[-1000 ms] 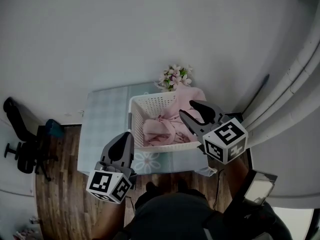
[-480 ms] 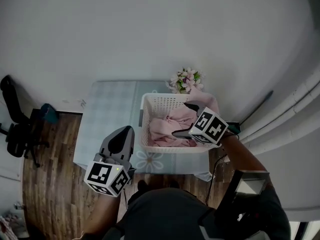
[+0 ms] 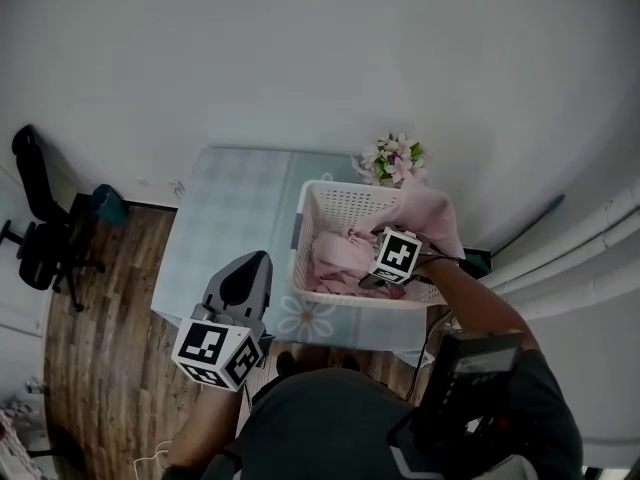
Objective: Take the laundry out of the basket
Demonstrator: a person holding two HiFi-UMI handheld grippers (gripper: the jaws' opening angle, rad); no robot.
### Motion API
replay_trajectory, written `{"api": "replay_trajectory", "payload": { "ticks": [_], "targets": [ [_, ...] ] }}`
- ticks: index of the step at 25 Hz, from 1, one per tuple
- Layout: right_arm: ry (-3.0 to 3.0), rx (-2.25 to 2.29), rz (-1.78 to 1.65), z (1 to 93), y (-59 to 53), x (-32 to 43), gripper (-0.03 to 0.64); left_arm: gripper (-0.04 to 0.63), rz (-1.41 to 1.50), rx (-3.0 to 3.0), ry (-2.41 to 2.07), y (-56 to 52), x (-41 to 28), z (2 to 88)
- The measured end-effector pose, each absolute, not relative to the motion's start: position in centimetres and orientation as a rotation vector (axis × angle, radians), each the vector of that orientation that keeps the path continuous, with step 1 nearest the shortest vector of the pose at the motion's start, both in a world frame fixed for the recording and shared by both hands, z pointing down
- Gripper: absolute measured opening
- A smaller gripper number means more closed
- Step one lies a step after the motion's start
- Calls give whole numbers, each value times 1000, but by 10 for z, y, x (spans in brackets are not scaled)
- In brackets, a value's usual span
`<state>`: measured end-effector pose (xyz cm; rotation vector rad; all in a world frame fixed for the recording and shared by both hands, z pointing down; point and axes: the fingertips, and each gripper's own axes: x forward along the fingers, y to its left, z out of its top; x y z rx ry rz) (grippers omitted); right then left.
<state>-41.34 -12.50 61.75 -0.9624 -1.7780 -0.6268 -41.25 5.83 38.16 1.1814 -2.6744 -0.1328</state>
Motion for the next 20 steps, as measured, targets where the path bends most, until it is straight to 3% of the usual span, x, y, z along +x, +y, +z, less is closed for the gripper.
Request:
{"api": "replay_trajectory", "payload": {
  "ticks": [20],
  "targets": [
    [-1480,-1014,-556,722,-130,-413,534,9,-113,1066,-2617,64,-421,416]
  ]
}}
